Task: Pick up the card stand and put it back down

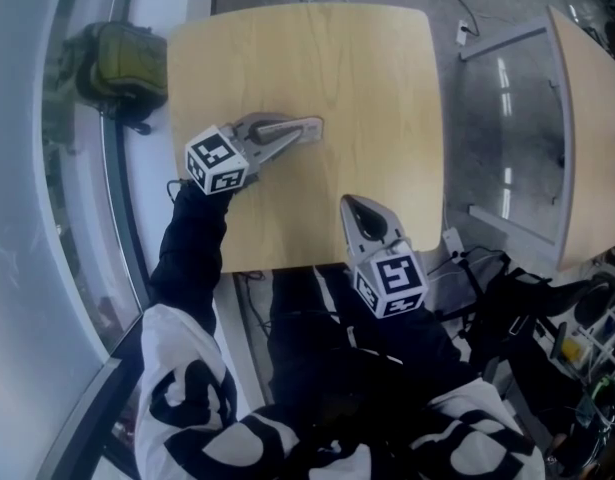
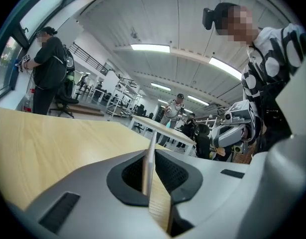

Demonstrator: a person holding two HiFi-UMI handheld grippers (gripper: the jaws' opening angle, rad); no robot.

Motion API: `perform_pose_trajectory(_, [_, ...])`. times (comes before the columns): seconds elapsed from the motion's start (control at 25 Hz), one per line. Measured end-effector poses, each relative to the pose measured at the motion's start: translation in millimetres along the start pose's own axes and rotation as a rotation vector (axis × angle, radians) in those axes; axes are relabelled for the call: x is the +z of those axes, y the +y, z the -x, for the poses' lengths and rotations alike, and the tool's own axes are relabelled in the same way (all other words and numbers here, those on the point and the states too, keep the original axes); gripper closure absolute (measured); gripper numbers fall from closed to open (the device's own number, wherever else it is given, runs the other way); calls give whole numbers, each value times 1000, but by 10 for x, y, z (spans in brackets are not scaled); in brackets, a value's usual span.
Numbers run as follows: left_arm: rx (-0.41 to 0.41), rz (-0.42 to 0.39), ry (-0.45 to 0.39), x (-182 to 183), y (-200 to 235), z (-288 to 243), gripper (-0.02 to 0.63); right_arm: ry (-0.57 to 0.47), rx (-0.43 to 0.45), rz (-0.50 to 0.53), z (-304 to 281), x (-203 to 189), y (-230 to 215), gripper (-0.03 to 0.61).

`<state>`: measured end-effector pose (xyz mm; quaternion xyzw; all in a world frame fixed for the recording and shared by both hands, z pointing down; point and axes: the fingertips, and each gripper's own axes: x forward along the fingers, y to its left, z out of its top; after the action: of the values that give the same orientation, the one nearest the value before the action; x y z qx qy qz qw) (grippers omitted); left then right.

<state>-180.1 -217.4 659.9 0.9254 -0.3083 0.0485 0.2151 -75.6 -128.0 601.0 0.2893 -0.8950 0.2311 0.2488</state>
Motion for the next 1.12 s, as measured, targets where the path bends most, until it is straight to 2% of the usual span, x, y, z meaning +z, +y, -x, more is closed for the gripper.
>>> perform_pose_trajectory(0.36, [-22,11,-13,83,-88,50,595,-45,1,11,-16,145,32,558])
perform_pose_trajectory(0.56, [-72,33,-29,263,-312,107,595,-73,11,9,6,296,102,558])
perform_pose_trajectory(0.68, [-68,37,-38,415,-454,126,595,-108,21,20,75,430,132,558])
perform_pose_trajectory(0.8, [-41,45,-83,610,-603,122,595,-134,2,16,199,535,111,558])
perform_pose_trajectory(1.0, [77,24,-141,1006,-777,253,595,-198,2,-1,412,757,153,558])
perform_pose_trajectory(1.12, [143,-16,-165,1283,-944,309,595,-231,14,-1,569,844,188,558])
